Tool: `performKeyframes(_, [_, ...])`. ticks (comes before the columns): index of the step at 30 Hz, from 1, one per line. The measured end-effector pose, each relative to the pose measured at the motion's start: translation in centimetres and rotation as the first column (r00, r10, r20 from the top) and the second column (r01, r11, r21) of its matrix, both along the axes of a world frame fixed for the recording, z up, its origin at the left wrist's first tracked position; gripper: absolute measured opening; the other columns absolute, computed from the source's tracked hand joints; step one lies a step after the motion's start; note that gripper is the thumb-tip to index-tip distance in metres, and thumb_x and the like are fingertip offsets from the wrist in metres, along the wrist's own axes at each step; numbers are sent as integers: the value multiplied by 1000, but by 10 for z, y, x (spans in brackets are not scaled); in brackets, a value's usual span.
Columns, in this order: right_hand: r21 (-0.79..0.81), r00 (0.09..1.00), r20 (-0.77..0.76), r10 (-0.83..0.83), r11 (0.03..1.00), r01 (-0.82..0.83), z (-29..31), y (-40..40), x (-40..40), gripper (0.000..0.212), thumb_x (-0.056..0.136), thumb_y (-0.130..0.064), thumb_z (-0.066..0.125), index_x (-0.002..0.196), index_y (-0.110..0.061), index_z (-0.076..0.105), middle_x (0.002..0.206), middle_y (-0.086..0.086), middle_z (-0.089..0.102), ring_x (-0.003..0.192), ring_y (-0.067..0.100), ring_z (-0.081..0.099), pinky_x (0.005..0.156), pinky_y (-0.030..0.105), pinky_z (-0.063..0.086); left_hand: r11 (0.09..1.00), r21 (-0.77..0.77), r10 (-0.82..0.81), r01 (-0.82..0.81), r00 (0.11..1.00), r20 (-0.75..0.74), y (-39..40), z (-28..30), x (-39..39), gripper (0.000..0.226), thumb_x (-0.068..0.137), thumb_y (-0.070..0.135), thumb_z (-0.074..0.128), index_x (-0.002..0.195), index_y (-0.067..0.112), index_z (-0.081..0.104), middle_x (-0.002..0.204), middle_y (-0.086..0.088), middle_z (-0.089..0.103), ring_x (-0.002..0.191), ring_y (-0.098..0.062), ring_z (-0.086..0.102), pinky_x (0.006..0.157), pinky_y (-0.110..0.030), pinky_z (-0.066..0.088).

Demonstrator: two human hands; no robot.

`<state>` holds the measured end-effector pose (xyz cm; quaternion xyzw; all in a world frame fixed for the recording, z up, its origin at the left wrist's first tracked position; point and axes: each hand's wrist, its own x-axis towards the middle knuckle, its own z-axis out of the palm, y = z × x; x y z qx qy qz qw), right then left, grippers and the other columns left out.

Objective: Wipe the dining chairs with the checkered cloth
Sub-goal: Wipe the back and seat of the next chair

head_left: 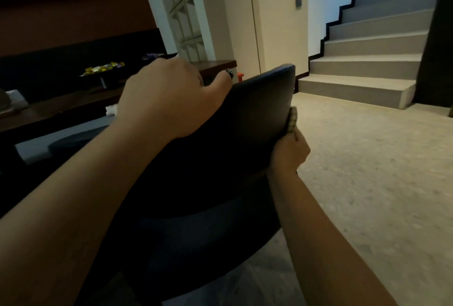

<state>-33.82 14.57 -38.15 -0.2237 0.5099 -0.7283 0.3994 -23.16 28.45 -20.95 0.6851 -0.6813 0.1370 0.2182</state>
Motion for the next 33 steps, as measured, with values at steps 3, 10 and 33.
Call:
performKeyframes(3, [242,926,297,232,920,-308,-19,-3,-7,24,100,-22,42,91,-11,62,78,4,56,75,20,52,62,28,42,1000,27,1,-1,1000,-9,1,0,0,65,92,64,31,86,13,72,56,-4,56,49,-16,50,48,-23,32])
performKeyframes(10, [-265,997,-45,-70,963,55,26,35,10,39,97,-28,36,130,-24,58,124,-8,62,114,5,55,96,22,43,1000,26,12,-12,1000,-25,0,-1,2,67,90,67,31,81,14,72,54,-2,54,49,-16,50,48,-22,32])
performKeyframes(33, [-8,987,149,52,999,-52,-9,48,25,36,103,-19,32,115,-19,65,111,-2,64,108,17,58,101,41,45,999,31,11,-10,999,-39,-2,-2,2,65,91,67,32,86,15,71,58,-3,58,52,-17,53,49,-23,36])
